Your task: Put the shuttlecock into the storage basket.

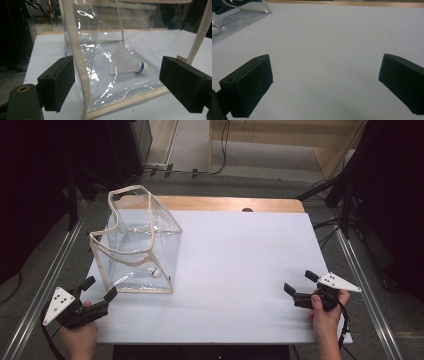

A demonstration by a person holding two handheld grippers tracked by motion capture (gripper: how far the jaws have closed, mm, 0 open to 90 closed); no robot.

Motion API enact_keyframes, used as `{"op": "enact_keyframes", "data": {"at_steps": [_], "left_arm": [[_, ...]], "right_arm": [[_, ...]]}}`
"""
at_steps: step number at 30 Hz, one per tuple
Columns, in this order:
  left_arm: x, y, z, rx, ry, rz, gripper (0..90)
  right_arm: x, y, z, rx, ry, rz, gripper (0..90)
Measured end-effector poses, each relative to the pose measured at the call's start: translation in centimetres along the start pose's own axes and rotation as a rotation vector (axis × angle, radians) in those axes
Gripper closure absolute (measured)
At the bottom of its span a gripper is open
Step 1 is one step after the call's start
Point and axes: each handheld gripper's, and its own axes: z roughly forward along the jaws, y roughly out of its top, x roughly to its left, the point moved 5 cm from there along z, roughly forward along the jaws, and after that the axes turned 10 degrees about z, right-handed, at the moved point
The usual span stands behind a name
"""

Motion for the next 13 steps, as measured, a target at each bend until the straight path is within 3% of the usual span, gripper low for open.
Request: {"op": "enact_keyframes", "data": {"at_steps": [13], "left_arm": [[-0.09, -0.01, 0.09, 0.009, 0.002, 0.006, 13.8]], "right_arm": [[-0.91, -0.07, -0.51, -0.032, -0.029, 0.030, 0.0]]}}
